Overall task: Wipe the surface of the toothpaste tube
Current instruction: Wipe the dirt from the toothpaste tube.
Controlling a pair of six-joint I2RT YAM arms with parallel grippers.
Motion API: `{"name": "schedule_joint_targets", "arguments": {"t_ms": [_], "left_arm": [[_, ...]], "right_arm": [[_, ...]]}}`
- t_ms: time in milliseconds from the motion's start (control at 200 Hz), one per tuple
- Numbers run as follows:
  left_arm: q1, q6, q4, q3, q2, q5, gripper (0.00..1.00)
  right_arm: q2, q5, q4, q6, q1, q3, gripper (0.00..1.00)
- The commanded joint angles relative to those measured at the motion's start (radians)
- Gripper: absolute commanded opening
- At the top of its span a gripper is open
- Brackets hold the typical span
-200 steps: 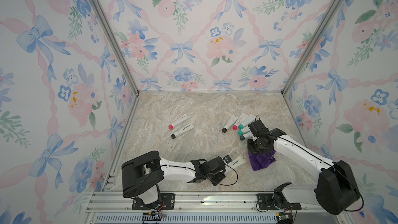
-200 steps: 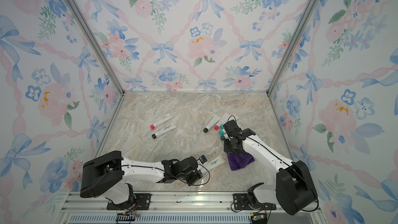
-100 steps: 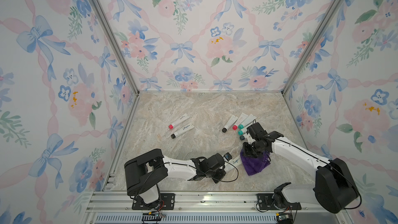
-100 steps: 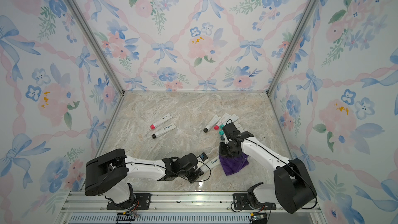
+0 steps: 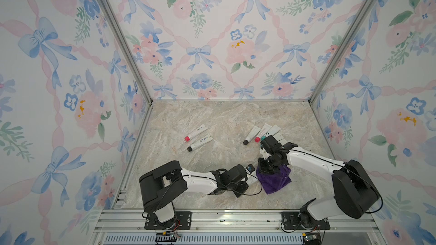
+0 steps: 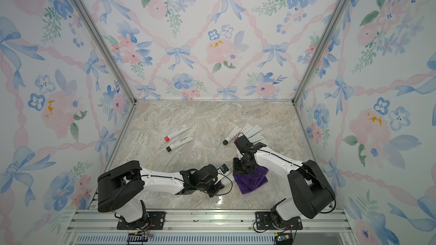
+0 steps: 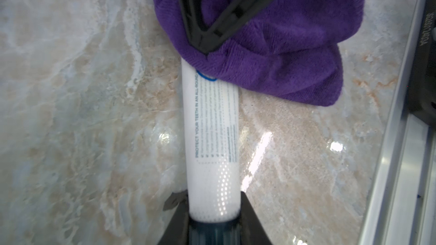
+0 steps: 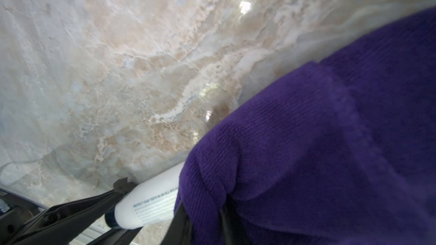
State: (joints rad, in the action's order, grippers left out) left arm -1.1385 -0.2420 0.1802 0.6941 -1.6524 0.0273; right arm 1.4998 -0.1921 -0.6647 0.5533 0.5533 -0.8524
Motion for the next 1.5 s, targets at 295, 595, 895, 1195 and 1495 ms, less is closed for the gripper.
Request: {"name": "schedule_joint_targets", "arguments": {"t_ms": [295, 595, 895, 1195, 1495], "left_arm": [[0.020, 0.004, 0.036, -0.047, -0.007, 0.013, 0.26], [0.024, -0.005, 0.051, -0.035, -0.004, 0.006, 0.27], [0.036, -0.001, 0.051, -0.037, -0.002, 0.005, 0.27], [0.042, 0.000, 0.053, -0.057, 0.019, 0.003, 0.27], [0.046, -0.003, 0.056, -0.062, 0.015, -0.003, 0.27]], "right_arm": [[0.104, 0.231, -0.064, -0.045, -0.056, -0.002, 0.20], [0.065, -0.045, 0.005, 0.002, 0.065, -0.002, 0.20], [0.047, -0.091, 0.026, 0.021, 0.116, 0.038, 0.20], [0.097, 0.138, -0.079, -0.061, -0.052, -0.005, 0.20], [0.099, 0.059, -0.054, -0.051, -0.012, -0.037, 0.20]]}}
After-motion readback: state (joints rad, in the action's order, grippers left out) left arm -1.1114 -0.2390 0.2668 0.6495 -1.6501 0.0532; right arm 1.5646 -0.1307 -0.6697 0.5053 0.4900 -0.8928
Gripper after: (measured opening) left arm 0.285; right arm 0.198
